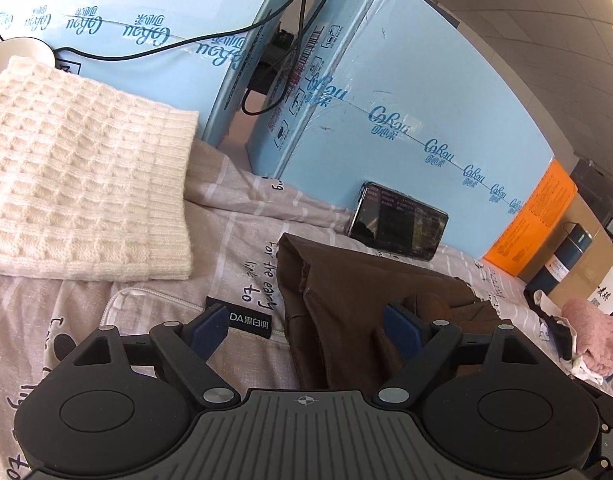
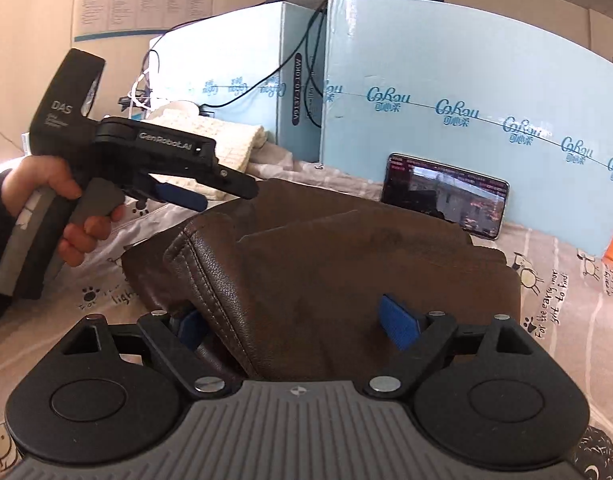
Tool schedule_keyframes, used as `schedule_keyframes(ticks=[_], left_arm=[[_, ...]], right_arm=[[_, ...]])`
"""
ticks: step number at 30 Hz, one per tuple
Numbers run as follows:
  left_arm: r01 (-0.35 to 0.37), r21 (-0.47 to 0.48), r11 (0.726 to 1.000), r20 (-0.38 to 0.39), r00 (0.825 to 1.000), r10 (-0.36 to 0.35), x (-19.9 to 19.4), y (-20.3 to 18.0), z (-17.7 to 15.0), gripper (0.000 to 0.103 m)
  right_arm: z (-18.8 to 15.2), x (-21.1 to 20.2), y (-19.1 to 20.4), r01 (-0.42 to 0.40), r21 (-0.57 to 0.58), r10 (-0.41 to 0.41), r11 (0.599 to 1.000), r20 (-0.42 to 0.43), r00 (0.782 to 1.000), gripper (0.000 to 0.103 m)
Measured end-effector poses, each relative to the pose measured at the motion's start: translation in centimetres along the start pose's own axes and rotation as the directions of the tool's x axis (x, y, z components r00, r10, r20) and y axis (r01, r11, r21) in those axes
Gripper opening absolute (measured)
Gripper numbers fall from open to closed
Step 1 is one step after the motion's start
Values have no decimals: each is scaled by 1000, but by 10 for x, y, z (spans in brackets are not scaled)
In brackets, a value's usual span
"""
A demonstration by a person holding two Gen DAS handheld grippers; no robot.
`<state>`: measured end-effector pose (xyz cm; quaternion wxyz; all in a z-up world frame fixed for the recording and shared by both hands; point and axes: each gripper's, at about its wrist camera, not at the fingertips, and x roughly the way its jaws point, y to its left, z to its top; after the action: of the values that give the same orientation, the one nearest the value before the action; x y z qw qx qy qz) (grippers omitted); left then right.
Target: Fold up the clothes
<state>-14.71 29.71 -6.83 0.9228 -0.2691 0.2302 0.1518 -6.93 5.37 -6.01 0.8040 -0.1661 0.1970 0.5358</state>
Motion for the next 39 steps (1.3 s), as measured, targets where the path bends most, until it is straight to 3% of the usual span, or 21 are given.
schedule_keyframes(ticks=[1,2,3,5,6,9,11,12,13,18,20,23,26,28,31,36,39], left_arm=[[5,4,1000,-2,1000,-5,0,-1,0,87],[9,8,1000,-7,1000,-9,1,-1,-1,87],[14,12,1000,-12,1000,-14,2,-1,-1,87],[16,15,1000,-20,1000,-15,4,-1,-2,87],[18,19,1000,-24,1000,-17,5,-1,-2,87],[18,41,999,-35,999,-17,13,0,-5,82],[8,79,997,-34,999,-6,18,-3,-8,54],[3,105,994,-29,1000,0,20,-6,-10,49],[24,123,992,-37,999,-19,21,-9,-12,32],[2,163,987,-22,1000,2,22,-15,-14,32],[10,151,989,-18,1000,-7,21,-13,-13,32],[12,146,989,-9,1000,-11,21,-11,-13,34],[11,154,988,-5,1000,-11,23,-10,-12,41],[21,149,989,5,1000,-22,25,-9,-8,46],[43,95,995,11,999,-44,28,-1,1,70],[61,65,996,-37,998,-59,48,10,16,71],[94,78,992,-76,993,-88,67,9,21,71]], right_arm=[[0,4,5,26,-14,-26,1000,-6,1000,80],[-1,7,8,44,-26,-44,999,-12,999,66],[-1,10,11,47,-34,-47,998,-17,999,44],[-1,9,9,36,-17,-36,999,-3,999,23],[-1,6,6,37,1,-37,999,13,999,19],[5,-14,-6,85,72,-92,994,97,991,14],[9,-33,-16,118,128,-139,985,170,976,14],[11,-44,-21,137,160,-169,977,208,963,13],[12,-54,-28,160,197,-206,967,244,948,13],[6,-98,-65,240,380,-374,893,331,866,13],[-2,-111,-82,279,451,-446,848,321,836,13],[-23,-127,-105,328,544,-526,772,258,810,13],[-53,-135,-131,336,656,-553,676,149,820,14],[-73,-137,-149,294,723,-521,624,106,847,15],[-86,-138,-172,204,778,-447,594,108,888,31],[-101,-137,-210,45,845,-303,533,141,942,70],[-112,-131,-236,-26,882,-214,470,143,966,71]])
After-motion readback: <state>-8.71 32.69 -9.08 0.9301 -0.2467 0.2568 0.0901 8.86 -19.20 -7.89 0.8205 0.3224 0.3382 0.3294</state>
